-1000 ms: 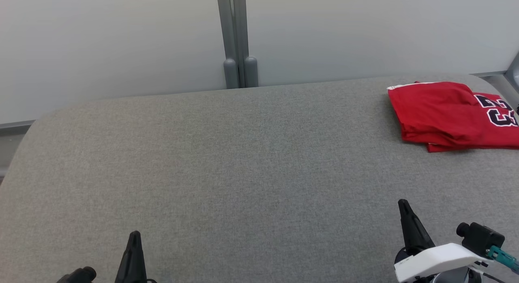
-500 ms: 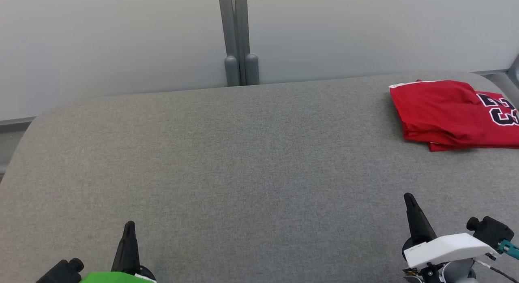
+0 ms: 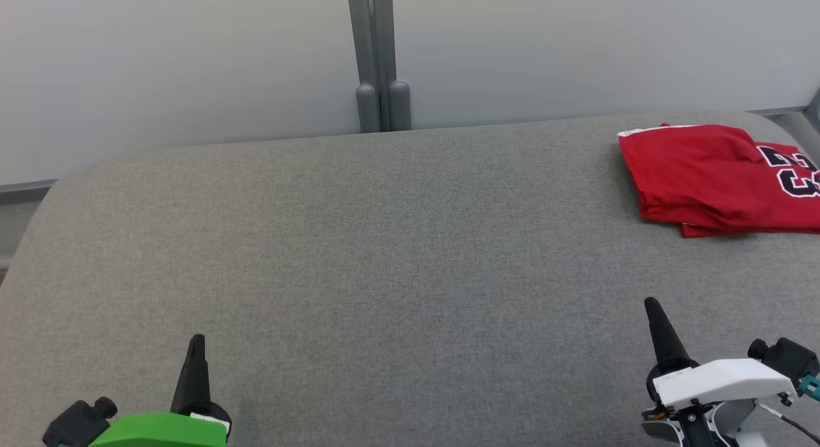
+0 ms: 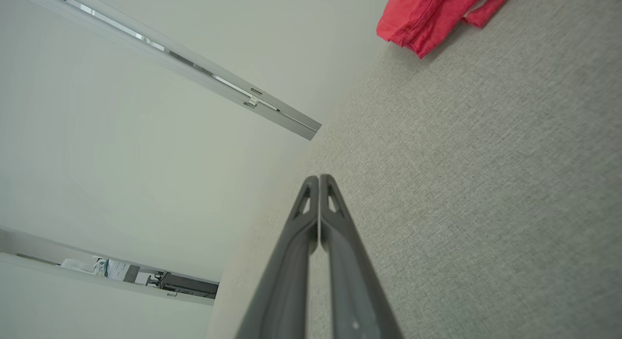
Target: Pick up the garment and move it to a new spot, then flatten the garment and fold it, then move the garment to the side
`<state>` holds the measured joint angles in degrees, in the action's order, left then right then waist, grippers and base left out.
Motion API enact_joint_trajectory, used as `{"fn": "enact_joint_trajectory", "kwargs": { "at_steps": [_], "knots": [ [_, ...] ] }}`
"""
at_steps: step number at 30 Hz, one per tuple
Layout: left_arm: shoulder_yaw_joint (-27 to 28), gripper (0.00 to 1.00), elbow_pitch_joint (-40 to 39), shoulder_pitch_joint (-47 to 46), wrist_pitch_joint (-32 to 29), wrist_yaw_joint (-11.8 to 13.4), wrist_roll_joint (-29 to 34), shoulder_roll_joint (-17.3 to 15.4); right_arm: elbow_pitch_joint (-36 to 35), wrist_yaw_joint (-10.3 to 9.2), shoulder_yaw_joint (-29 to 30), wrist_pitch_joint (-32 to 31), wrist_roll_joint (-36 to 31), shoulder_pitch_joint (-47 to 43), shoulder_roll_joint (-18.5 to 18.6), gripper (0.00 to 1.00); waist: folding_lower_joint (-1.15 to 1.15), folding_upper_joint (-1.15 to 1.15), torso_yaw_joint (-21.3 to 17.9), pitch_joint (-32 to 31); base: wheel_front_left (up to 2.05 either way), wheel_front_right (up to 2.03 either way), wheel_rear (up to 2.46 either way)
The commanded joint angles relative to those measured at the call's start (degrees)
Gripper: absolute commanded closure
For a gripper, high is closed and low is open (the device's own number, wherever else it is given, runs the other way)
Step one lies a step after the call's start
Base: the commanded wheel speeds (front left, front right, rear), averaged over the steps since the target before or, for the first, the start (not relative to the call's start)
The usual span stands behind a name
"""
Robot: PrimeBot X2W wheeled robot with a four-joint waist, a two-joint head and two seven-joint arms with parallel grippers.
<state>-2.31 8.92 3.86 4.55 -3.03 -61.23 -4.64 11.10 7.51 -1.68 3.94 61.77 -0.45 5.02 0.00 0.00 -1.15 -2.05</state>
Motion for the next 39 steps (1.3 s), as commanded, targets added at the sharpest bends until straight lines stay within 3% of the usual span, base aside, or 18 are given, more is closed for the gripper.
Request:
{"fn": "enact_joint_trajectory", "kwargs": {
  "at_steps": [1,39],
  "knots": [
    [0.4,1.00,-0.2,-1.6,-0.5,-0.5,-1.8,-0.6,-0.3,-0.01,0.4,-0.4,1.7,1.6,0.2,1.00,0.00,0.00,0.0,0.0,0.00,0.00,0.00],
    [4.2,1.00,3.2,-7.4,-6.0,-3.2,-22.5,-0.4,1.7,-0.01,4.2,-5.9,21.7,5.0,-0.4,1.00,0.00,0.00,0.7,1.3,0.00,0.00,0.00]
  ]
}}
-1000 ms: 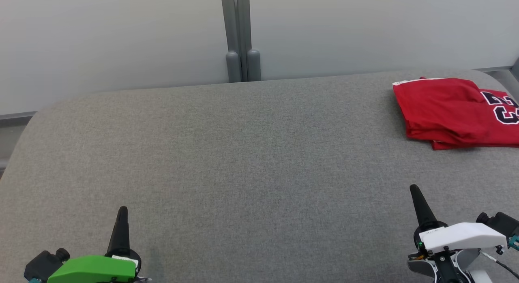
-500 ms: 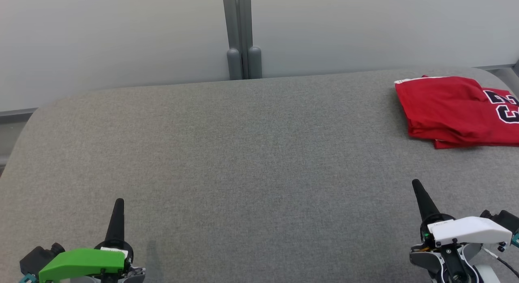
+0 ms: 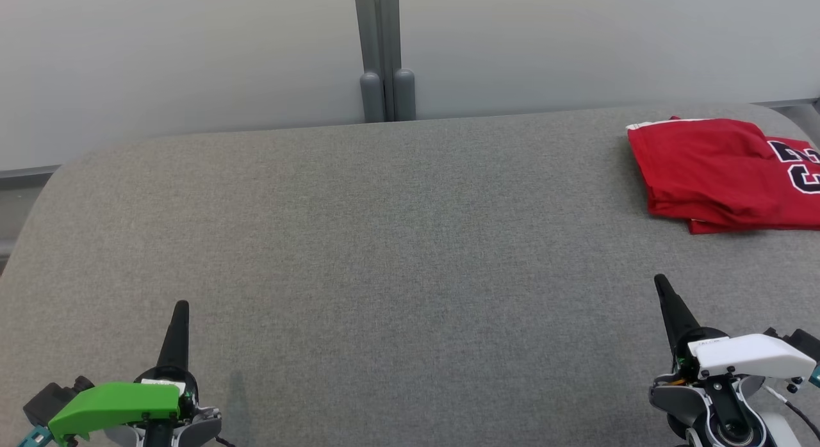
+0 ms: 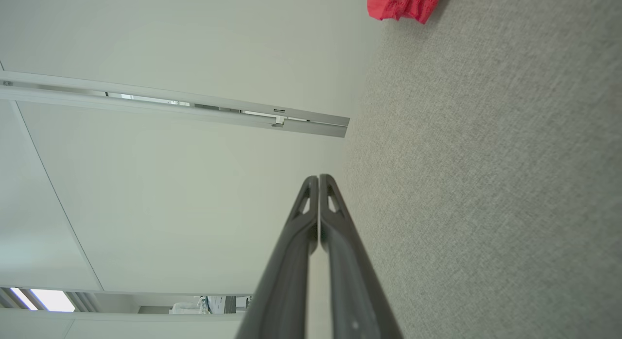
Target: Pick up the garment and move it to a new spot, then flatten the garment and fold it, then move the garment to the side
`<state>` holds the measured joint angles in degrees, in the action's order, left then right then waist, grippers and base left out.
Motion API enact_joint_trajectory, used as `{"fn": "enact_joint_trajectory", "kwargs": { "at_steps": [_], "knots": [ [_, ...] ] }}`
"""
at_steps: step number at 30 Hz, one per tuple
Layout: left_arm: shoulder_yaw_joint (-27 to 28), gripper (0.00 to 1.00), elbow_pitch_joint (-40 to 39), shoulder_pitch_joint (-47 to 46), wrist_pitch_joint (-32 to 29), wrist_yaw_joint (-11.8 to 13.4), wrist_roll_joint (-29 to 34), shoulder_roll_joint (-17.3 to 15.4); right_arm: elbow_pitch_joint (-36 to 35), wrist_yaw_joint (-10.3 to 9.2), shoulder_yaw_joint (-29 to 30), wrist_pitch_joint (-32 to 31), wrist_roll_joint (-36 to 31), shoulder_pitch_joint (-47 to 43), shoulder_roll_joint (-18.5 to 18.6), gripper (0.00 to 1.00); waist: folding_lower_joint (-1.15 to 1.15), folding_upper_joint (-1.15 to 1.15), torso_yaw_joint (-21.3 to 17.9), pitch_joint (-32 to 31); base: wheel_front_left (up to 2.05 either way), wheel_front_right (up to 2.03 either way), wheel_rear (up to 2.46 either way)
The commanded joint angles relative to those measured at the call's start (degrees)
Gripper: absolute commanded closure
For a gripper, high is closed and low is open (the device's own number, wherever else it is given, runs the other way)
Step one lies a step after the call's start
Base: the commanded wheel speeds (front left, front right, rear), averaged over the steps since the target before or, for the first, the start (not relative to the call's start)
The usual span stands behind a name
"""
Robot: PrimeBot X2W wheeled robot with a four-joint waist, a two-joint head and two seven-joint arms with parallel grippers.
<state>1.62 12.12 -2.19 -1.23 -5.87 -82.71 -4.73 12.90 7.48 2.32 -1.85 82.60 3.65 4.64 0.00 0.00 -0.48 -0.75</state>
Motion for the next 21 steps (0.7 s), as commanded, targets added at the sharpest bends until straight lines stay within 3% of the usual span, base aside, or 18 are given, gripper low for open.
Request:
{"fn": "enact_joint_trajectory", "kwargs": {
  "at_steps": [1,21],
  "knots": [
    [0.4,1.00,0.1,-1.5,-0.3,-0.4,-1.6,-0.3,0.0,0.02,0.3,-0.3,1.4,0.9,0.0,1.00,0.00,0.00,0.0,0.1,0.00,0.00,0.00],
    [2.1,1.00,1.5,-3.7,-2.8,-1.5,-9.6,-0.1,0.9,0.02,2.0,-2.7,9.2,2.4,-0.4,1.00,0.00,0.00,0.4,0.7,0.00,0.00,0.00]
  ]
}}
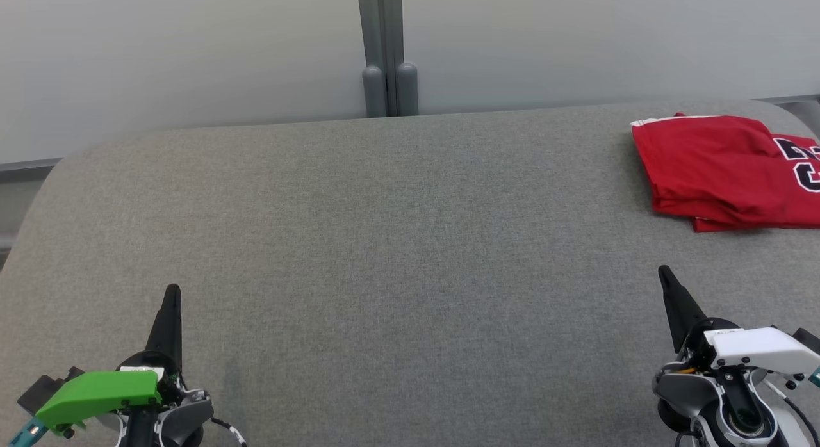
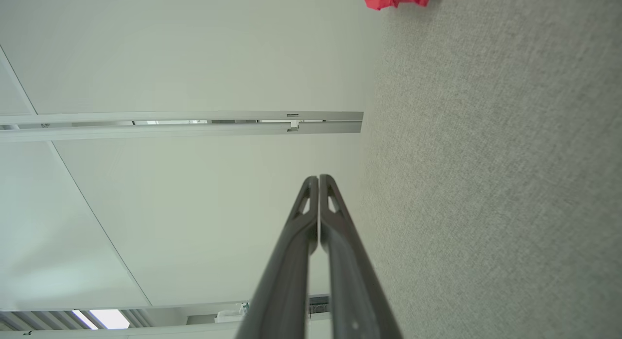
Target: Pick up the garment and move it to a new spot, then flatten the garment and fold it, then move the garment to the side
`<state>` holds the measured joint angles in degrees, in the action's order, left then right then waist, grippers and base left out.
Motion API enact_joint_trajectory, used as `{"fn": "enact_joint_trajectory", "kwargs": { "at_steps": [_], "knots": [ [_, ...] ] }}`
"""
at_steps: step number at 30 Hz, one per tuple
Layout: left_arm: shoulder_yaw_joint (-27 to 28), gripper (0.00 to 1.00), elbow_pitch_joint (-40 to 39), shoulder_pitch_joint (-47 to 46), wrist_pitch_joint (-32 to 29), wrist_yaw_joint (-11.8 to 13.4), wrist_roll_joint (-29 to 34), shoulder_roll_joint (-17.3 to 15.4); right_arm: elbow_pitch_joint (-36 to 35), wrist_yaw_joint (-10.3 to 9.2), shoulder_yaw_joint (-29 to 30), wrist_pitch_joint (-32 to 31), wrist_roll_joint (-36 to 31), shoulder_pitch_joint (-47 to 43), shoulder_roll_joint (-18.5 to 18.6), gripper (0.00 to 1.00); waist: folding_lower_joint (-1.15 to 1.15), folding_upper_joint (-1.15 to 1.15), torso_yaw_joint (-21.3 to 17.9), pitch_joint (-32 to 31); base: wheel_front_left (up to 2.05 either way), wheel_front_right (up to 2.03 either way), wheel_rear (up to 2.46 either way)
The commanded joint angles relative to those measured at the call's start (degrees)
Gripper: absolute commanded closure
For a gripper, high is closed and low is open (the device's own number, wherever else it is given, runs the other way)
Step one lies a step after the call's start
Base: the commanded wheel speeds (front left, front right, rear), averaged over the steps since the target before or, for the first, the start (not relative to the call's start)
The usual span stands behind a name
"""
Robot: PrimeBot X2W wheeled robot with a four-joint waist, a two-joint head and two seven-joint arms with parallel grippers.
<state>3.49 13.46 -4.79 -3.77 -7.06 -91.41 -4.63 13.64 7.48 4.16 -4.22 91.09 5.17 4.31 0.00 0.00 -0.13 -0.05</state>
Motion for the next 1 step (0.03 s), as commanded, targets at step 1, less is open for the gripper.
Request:
{"fn": "enact_joint_trajectory", "kwargs": {
  "at_steps": [1],
  "knots": [
    [0.4,1.00,0.3,-1.3,-0.3,-0.4,-1.3,-0.1,0.2,0.02,0.3,-0.4,1.1,1.0,0.0,1.00,0.00,0.00,0.0,0.0,0.00,0.00,0.00]
  ]
}}
